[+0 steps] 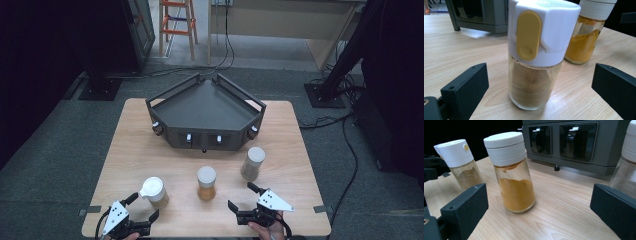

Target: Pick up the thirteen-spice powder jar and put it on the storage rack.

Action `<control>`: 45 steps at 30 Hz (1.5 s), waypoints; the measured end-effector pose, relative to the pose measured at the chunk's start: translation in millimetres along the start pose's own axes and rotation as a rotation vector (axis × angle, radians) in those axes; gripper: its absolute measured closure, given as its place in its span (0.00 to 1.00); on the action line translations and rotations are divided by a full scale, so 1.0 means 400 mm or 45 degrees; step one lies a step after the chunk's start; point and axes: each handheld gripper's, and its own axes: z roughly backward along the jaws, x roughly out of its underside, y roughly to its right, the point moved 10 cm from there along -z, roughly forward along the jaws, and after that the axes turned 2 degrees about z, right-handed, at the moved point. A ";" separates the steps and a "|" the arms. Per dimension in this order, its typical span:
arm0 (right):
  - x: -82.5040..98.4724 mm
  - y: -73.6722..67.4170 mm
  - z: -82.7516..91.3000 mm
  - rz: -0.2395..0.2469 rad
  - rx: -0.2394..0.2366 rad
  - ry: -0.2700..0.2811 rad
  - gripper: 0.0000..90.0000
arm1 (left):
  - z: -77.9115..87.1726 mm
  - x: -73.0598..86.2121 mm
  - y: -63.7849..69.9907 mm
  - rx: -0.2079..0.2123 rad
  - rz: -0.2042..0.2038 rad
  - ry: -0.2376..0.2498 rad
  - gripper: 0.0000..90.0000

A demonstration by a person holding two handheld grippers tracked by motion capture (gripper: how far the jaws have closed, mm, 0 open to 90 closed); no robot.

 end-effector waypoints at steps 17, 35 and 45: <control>0.001 -0.001 -0.001 -0.003 -0.005 -0.001 0.02 | -0.028 -0.016 -0.007 0.002 -0.007 -0.002 0.01; 0.001 -0.002 -0.001 -0.012 -0.012 -0.001 0.02 | -0.063 -0.024 -0.007 0.008 -0.030 -0.021 0.01; 0.002 -0.001 -0.002 -0.015 -0.015 -0.006 0.02 | -0.083 -0.036 -0.010 0.014 -0.044 -0.026 0.08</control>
